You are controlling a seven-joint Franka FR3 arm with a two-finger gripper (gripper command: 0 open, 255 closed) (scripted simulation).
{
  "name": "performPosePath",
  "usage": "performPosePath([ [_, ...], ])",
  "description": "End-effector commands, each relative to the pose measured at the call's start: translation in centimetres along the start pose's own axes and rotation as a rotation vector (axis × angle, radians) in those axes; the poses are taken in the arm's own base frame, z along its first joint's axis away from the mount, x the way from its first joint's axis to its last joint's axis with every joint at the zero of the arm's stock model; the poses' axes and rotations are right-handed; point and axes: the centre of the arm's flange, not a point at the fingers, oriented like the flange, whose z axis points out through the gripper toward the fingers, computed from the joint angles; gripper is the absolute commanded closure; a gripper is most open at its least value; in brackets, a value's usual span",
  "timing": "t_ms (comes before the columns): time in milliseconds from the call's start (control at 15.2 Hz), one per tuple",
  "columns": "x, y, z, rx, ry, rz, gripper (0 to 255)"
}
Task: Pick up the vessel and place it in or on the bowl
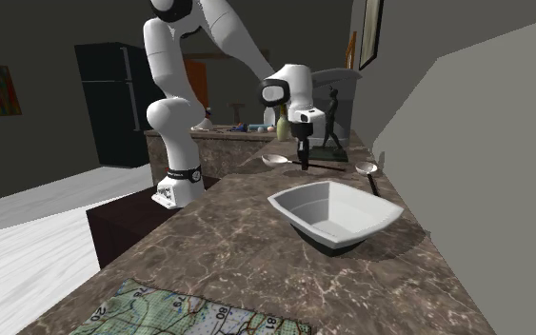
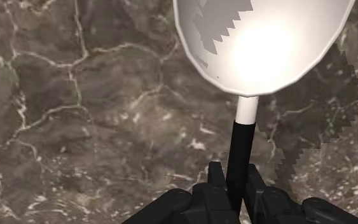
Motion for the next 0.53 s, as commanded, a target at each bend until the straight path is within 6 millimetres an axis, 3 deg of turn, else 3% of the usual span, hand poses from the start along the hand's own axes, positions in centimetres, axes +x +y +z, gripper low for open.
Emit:
performPosePath([
  [0,0.1,-0.1,-1.1,0.0,-0.001,0.0,255],
  [462,0.5,-0.5,-4.7,0.0,-0.001,0.0,255],
])
